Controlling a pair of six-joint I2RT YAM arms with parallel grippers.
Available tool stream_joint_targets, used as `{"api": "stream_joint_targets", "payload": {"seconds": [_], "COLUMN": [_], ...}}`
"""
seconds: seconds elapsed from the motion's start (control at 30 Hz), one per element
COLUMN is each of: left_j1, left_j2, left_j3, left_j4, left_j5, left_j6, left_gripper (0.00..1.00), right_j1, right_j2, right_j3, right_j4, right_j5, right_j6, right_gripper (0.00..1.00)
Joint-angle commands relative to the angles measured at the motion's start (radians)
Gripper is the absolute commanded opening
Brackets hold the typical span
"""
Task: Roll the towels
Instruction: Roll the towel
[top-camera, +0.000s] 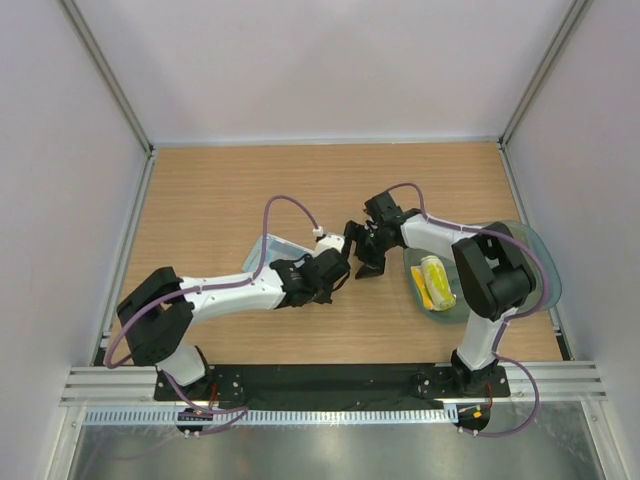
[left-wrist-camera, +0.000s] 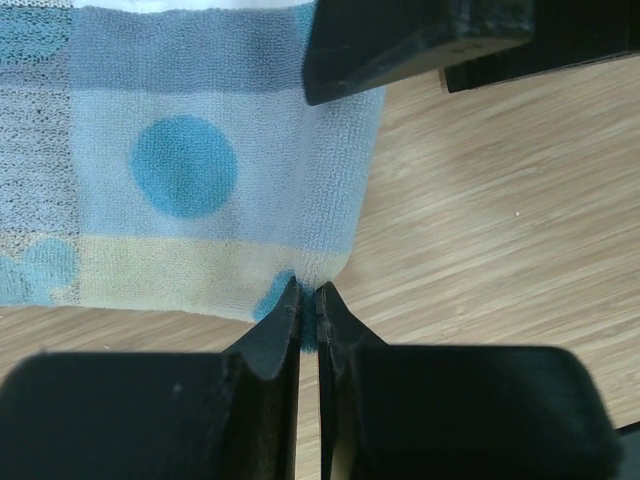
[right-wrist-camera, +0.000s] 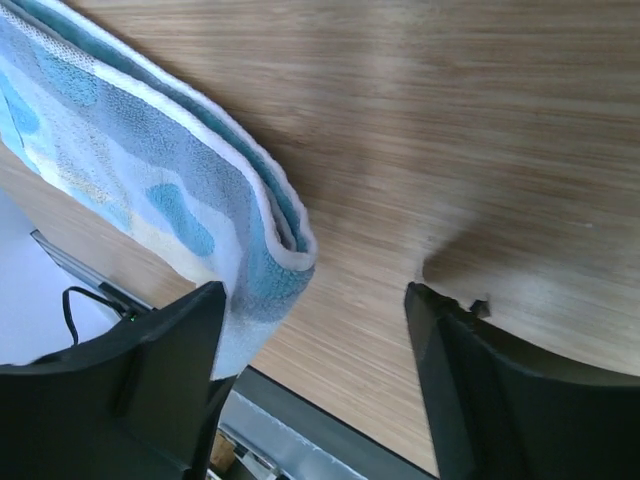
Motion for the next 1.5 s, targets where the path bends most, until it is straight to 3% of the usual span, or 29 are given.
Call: {"api": "stream_joint_targets", "payload": {"seconds": [0.0,0.07,0.23,0.5,0.6,0.7,0.73,0.83,1.13,1.47], "left_j1": [0.010,0.012,0.013,0.013,0.013,0.013,0.013,0.013,0.013,0.105], "left_j2": [-0.044,-0.045,-0.053,-0.084,-0.091,-0.096,-0.098,-0.095,-0.091,-0.167], "left_j3": [0.000,0.000,-0.012,-0.035,-0.054,-0.077,-0.083,-0.095,-0.075,-0.147], "left_j4": [0.036,0.036,0.036,0.038,0.043,0.056,0.064,0.081,0.135,0.130], "left_j5": [0.004,0.007,0.012,0.030,0.052,0.078,0.086,0.110,0.172,0.279], "left_j6": [-0.023,-0.024,-0.027,-0.035,-0.047,-0.072,-0.076,-0.099,-0.153,-0.358], "left_gripper": [0.05,0.05,0.05,0.04,0.03,0.03,0.03,0.02,0.01,0.01], "right_j1": [0.005,0.005,0.003,0.003,0.005,0.003,0.003,-0.003,-0.038,-0.040], "right_j2": [0.013,0.037,0.071,0.093,0.082,0.071,0.057,0.021,-0.137,-0.252], "right_j3": [0.042,0.049,0.081,0.152,0.180,0.218,0.236,0.261,0.247,0.172], "right_j4": [0.044,0.052,0.051,-0.029,-0.077,-0.147,-0.164,-0.219,-0.278,-0.166], "right_j5": [-0.022,-0.024,-0.013,0.047,0.093,0.178,0.208,0.298,0.490,0.257], "right_j6": [0.013,0.014,0.011,-0.024,-0.048,-0.076,-0.091,-0.111,-0.147,-0.223], "right_gripper": [0.75,0.60,0.35,0.01,0.01,0.25,0.48,0.62,0.62,0.59]}}
